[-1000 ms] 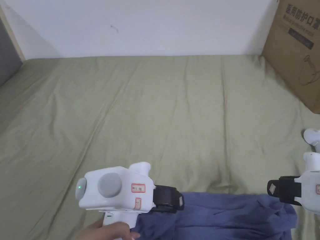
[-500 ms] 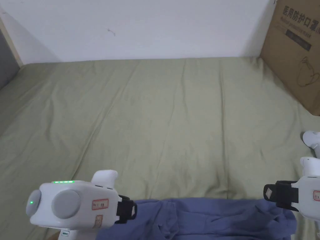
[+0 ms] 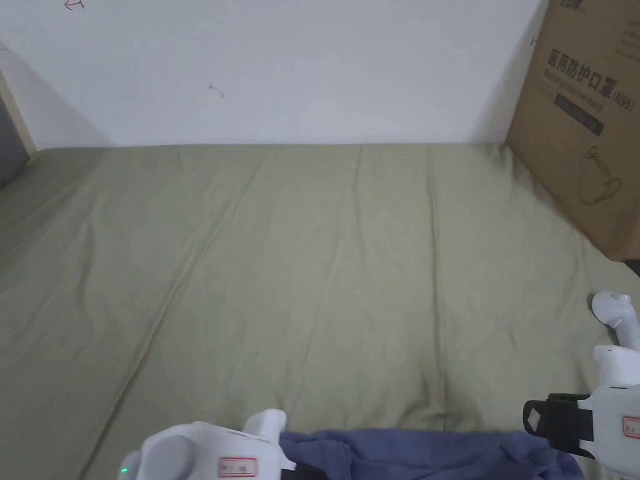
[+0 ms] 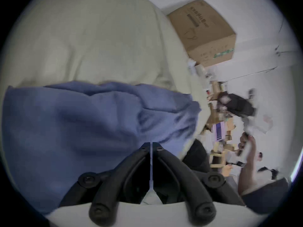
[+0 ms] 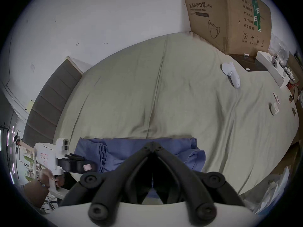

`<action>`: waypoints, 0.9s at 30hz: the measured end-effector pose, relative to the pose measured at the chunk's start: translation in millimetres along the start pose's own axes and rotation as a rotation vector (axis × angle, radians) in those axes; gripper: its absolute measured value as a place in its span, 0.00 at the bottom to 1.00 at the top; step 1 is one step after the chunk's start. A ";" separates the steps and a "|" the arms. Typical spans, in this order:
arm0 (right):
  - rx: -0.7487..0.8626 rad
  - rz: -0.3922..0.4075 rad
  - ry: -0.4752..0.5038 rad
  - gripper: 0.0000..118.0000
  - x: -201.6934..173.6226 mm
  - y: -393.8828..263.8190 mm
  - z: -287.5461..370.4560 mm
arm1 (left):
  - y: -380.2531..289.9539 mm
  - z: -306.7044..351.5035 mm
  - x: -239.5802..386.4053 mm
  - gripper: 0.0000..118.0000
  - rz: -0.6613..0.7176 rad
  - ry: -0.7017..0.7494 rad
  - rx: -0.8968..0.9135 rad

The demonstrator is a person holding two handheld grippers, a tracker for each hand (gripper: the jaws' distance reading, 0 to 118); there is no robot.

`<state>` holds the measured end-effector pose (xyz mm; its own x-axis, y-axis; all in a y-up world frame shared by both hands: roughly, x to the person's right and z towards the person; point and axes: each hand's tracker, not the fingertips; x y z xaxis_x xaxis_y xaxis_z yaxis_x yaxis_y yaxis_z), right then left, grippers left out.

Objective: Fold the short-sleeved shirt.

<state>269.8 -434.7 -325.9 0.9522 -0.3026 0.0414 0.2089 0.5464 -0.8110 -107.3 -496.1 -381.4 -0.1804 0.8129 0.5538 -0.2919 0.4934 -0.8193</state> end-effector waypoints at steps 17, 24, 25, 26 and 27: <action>-0.010 0.006 -0.034 0.00 -8.7 5.7 -2.4 | 28.3 181.2 -14.3 1.00 0.220 -0.061 0.177; -0.024 0.011 -0.060 0.00 -16.0 9.7 -3.5 | 19.7 150.8 -29.9 1.00 0.329 -0.447 0.071; -0.026 0.010 -0.057 0.00 -17.0 9.9 -3.7 | 20.0 150.8 -29.2 0.99 0.314 -0.458 0.067; -0.028 0.009 -0.052 0.00 -17.8 9.9 -4.1 | 20.7 151.0 -31.1 0.96 0.305 -0.425 0.084; -0.035 0.009 -0.045 0.00 -18.8 10.0 -5.1 | 22.0 151.2 -31.9 0.87 0.295 -0.414 0.108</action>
<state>252.9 -427.5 -337.8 0.9632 -0.2619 0.0600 0.1934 0.5212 -0.8312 -250.0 -557.9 -394.6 -0.6201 0.7109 0.3318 -0.2635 0.2096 -0.9416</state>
